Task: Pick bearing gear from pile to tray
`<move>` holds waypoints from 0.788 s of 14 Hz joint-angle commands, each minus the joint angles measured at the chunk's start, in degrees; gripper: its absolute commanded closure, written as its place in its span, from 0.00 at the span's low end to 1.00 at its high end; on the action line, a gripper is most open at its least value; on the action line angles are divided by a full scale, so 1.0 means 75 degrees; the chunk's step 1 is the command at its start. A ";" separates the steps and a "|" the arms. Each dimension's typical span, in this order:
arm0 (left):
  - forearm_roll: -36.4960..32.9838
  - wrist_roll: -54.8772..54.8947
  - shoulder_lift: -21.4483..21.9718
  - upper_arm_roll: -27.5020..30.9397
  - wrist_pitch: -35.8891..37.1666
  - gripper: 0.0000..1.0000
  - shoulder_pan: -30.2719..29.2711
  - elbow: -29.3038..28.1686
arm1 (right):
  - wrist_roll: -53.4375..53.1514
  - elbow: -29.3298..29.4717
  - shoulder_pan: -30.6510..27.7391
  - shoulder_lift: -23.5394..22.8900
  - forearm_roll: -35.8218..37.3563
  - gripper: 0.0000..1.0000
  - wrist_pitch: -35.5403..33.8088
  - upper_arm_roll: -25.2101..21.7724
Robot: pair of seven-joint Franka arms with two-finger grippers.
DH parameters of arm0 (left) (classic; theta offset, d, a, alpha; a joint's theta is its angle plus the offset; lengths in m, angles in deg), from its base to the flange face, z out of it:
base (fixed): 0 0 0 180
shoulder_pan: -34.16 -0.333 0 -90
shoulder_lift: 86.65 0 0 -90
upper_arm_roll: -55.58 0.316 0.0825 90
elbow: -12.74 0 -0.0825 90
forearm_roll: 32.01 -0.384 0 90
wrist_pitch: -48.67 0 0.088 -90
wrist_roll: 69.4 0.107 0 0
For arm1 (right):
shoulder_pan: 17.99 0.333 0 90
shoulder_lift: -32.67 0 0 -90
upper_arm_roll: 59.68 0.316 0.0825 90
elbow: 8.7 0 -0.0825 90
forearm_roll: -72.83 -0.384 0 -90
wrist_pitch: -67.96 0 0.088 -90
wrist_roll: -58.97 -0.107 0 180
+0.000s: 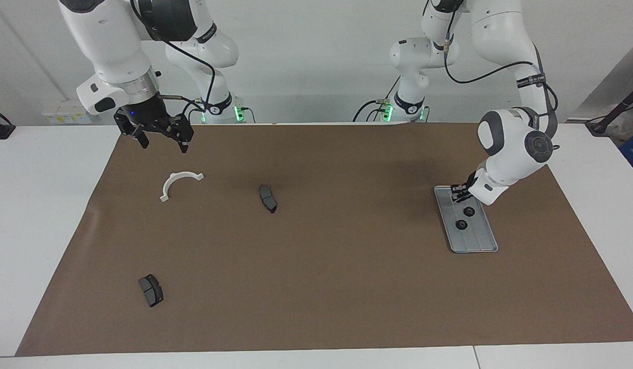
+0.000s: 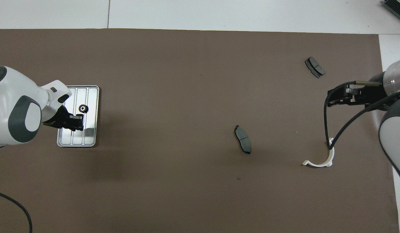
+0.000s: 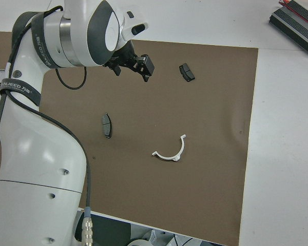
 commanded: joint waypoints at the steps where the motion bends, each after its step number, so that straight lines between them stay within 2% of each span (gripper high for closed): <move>1: -0.0010 0.0009 0.0298 0.0065 -0.0117 0.59 0.0134 -0.0326 | 0.0187 0.0093 -0.0075 -0.0010 -0.0138 0.00 -0.0109 0.0015; 3: -0.0010 0.0033 0.0275 0.0065 -0.0221 0.41 0.0134 -0.0303 | 0.0175 0.0093 -0.0075 -0.0010 -0.0138 0.00 -0.0109 0.0015; 6: -0.0010 0.0033 0.0193 0.0053 -0.0386 0.24 0.0146 -0.0070 | 0.0175 0.0093 -0.0075 -0.0010 -0.0138 0.00 -0.0109 0.0015; 9: -0.0010 -0.0037 0.0204 0.0053 -0.0329 0.02 0.0134 0.0807 | 0.0175 0.0093 -0.0075 -0.0010 -0.0138 0.00 -0.0109 0.0015; 11: -0.0010 -0.0049 0.0263 0.0065 0.0266 0.00 0.0134 0.1568 | 0.0175 0.0093 -0.0075 -0.0010 -0.0138 0.00 -0.0109 0.0015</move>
